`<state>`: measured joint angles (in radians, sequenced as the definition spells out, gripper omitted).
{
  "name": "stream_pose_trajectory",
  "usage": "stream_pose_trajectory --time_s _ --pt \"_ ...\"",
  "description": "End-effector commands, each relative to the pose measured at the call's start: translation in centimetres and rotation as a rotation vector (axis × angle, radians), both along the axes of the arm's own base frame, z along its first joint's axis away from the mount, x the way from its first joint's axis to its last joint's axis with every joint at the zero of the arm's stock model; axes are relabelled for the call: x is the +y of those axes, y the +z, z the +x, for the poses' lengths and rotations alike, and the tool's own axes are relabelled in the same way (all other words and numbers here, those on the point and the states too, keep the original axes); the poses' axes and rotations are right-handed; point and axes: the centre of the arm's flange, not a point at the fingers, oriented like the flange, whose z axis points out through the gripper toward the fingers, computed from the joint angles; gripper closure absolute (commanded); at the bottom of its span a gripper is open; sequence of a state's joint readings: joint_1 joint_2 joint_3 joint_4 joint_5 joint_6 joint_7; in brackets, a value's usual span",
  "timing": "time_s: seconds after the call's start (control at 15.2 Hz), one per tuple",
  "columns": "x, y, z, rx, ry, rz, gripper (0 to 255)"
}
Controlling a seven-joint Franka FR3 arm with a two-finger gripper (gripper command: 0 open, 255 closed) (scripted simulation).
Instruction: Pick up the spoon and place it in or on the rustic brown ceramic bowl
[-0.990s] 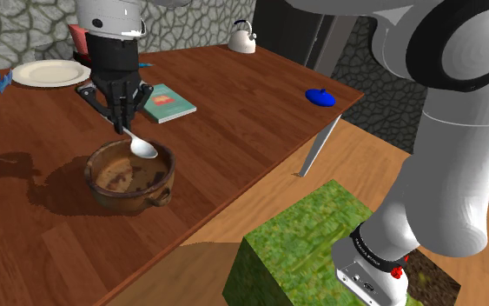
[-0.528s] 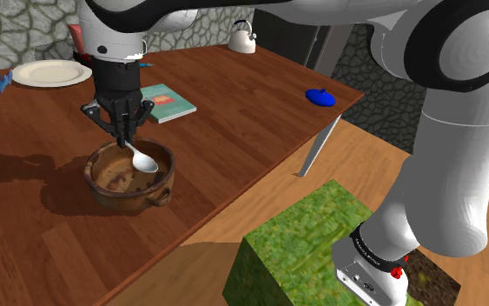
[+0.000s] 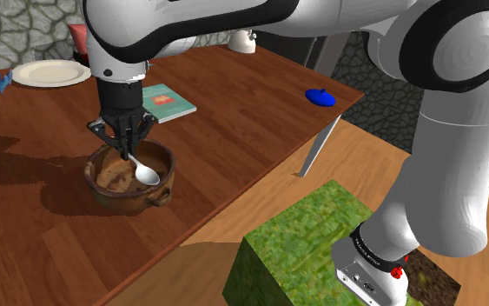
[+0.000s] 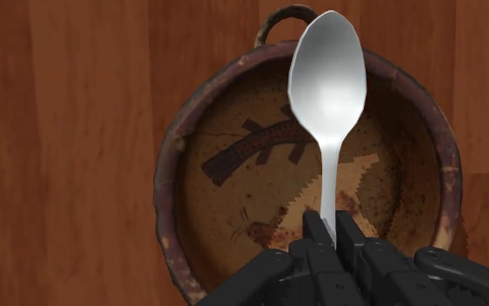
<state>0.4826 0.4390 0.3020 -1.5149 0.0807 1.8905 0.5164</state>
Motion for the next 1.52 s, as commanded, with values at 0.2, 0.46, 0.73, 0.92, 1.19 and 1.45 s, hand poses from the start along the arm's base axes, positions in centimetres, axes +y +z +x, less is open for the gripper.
stream_pose_trajectory --time_s 0.2,0.46,0.73,0.92,1.19,1.45 --pt "0.0 -0.2 0.0 0.0 0.0 0.0 255" --pt "0.0 -0.2 0.0 0.0 0.0 0.0 0" --pt "-0.2 1.1 0.2 0.0 0.0 0.0 0" --pt "-0.6 4.7 0.9 0.0 0.0 0.0 0" --pt "-0.6 4.7 0.9 0.0 0.0 0.0 0" --pt "-0.6 4.7 0.9 0.0 0.0 0.0 0"
